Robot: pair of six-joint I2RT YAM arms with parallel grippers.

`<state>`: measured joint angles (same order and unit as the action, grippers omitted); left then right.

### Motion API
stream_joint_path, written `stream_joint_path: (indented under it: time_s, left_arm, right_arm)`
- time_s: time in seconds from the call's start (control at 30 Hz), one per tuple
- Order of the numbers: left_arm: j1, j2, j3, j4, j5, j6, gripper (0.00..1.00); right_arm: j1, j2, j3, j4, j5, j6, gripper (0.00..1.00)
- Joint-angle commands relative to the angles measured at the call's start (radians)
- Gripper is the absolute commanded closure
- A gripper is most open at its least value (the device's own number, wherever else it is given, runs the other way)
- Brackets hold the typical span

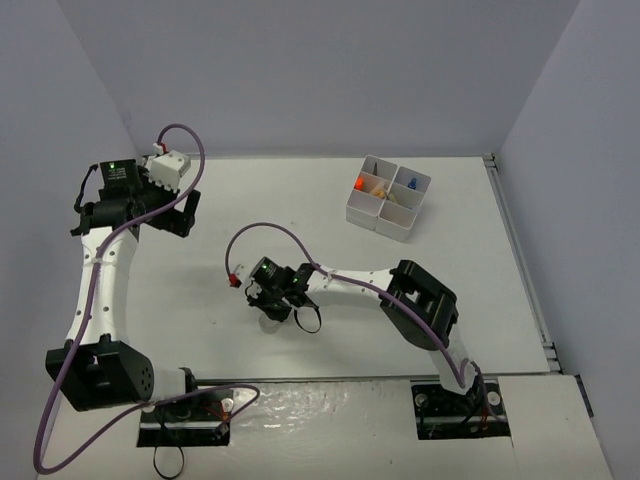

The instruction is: Sort the stationery into containers

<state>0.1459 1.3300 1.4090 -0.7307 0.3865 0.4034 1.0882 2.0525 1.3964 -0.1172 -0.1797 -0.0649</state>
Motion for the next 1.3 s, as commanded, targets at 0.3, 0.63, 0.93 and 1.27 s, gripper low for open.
stream_joint_path:
  time_s: [0.3, 0.63, 0.93, 1.27]
  left_arm:
    - [0.026, -0.023, 0.02, 0.068, -0.006, -0.021, 0.03]
    - [0.048, -0.018, -0.003, 0.085, 0.008, 0.005, 0.03]
    - [0.073, 0.006, -0.013, 0.092, 0.031, -0.002, 0.03]
    - [0.084, 0.021, -0.002, 0.085, 0.052, -0.011, 0.03]
  right_arm:
    - [-0.25, -0.293, 0.022, 0.13, 0.991, -0.144, 1.0]
    - [-0.452, -0.12, 0.009, 0.642, 1.227, -0.605, 1.0]
    - [-0.436, -0.05, 0.071, 0.616, 1.184, -0.576, 1.0]
    - [-0.417, 0.085, 0.101, 0.661, 1.203, -0.623, 1.0]
